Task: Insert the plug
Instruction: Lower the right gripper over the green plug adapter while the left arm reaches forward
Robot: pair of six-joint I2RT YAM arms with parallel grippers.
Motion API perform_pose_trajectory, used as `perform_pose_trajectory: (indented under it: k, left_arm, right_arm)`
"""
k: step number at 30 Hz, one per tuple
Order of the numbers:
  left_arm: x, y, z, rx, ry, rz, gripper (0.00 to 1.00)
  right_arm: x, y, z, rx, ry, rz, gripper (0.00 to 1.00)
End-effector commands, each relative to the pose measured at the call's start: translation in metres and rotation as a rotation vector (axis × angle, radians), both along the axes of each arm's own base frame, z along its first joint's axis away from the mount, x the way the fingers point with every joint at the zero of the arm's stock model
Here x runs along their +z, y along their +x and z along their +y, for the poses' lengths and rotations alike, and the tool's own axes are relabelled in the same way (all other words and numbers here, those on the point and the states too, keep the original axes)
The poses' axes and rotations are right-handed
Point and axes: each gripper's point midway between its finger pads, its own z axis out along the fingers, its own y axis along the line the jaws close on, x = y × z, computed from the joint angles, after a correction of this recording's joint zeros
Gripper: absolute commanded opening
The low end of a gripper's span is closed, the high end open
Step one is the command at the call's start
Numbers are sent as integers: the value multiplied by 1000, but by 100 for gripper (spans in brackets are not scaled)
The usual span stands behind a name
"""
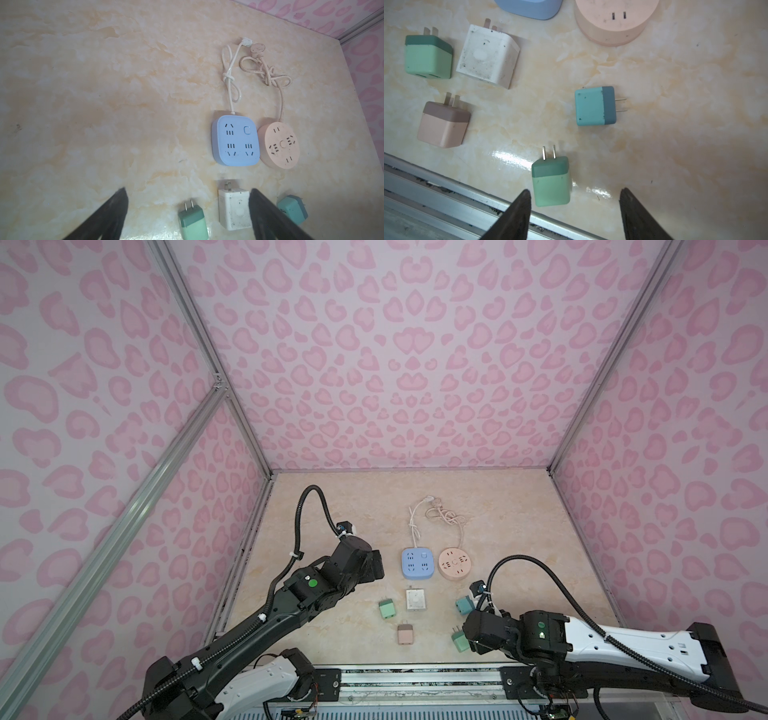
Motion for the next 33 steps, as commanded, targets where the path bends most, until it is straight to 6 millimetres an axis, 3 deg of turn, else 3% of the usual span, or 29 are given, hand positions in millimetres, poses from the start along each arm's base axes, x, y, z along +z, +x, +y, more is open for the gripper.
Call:
perform_pose_trajectory:
  k: [1,16,26,33]
  left_arm:
    - [9,3,-15,-40,-48,-11,93]
    - [-6,-4,-35,-76,-136,50,92]
    - [-10,-7,-35,-82,-139,58,91]
    - [-18,-8,-33,-70,-132,71,91]
  right_arm:
    - [-4,-4,8,47,19,18,66]
    - [-31,-24,28,194,-65,138,62]
    - [-60,-35,24,225,-136,214,59]
    - [-66,-32,17,209,-170,203,56]
